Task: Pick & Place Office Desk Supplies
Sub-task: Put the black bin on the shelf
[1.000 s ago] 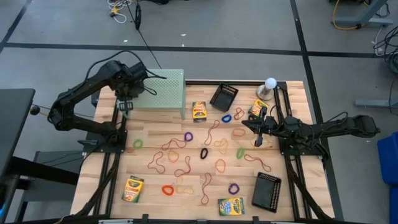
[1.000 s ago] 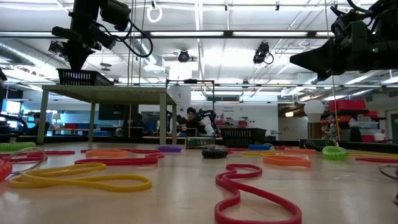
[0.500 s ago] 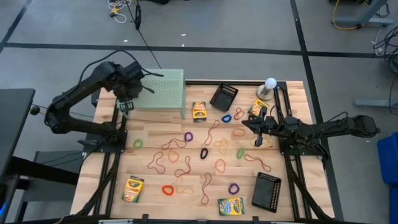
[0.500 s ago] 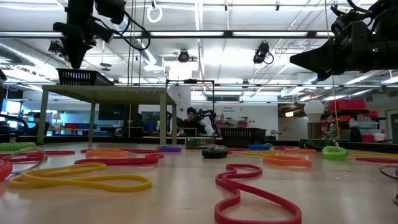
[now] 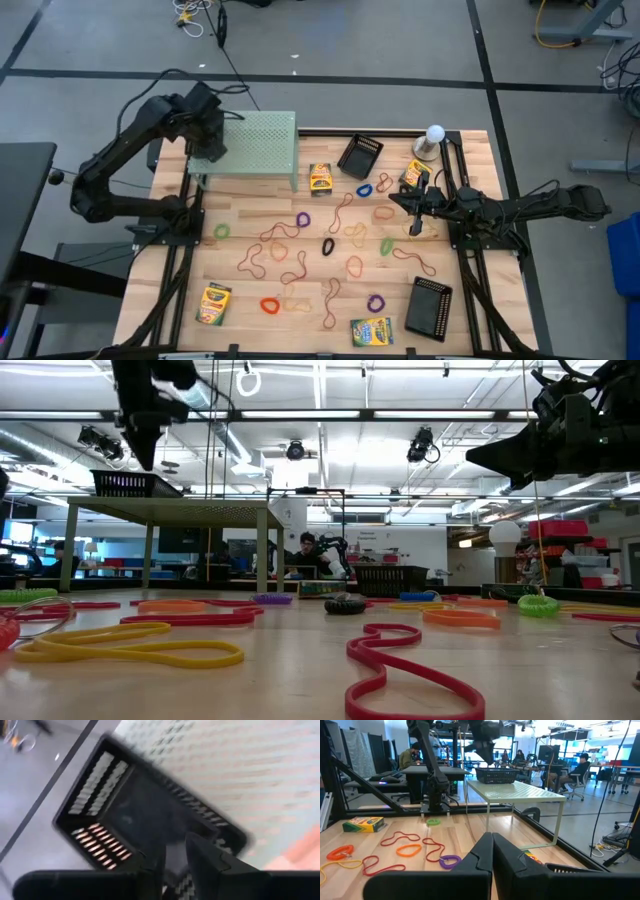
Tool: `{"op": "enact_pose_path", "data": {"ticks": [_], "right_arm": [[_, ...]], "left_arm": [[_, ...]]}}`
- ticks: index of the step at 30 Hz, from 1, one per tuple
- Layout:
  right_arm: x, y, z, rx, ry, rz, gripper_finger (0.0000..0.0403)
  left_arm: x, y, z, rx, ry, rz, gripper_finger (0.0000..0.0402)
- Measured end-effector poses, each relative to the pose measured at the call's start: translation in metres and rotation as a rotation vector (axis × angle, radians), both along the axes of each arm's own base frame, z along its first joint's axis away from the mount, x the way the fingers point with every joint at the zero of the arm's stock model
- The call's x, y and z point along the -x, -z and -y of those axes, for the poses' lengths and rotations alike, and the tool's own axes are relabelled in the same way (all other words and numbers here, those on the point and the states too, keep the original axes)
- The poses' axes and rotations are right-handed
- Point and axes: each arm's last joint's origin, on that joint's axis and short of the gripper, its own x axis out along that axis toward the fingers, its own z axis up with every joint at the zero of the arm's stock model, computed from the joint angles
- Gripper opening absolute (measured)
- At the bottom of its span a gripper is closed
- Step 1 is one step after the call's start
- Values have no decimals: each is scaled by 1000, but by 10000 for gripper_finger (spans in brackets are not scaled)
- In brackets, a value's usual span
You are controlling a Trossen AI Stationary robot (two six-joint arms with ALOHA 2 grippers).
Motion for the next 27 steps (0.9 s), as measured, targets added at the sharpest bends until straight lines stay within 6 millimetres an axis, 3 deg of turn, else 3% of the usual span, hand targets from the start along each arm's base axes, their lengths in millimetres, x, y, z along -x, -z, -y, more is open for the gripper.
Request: {"op": "enact_pose_path", "data": {"ticks": [6,9,27], "right_arm": [[0,0,0,0,0,0,5],[0,0,0,0,0,-1,5],[0,0,0,8,1,-2,5]], "left_arm": [[2,31,-9,72,-30,-117,26],[1,31,-9,47,-34,-142,7],[8,30,5,73,-49,-316,6]]}}
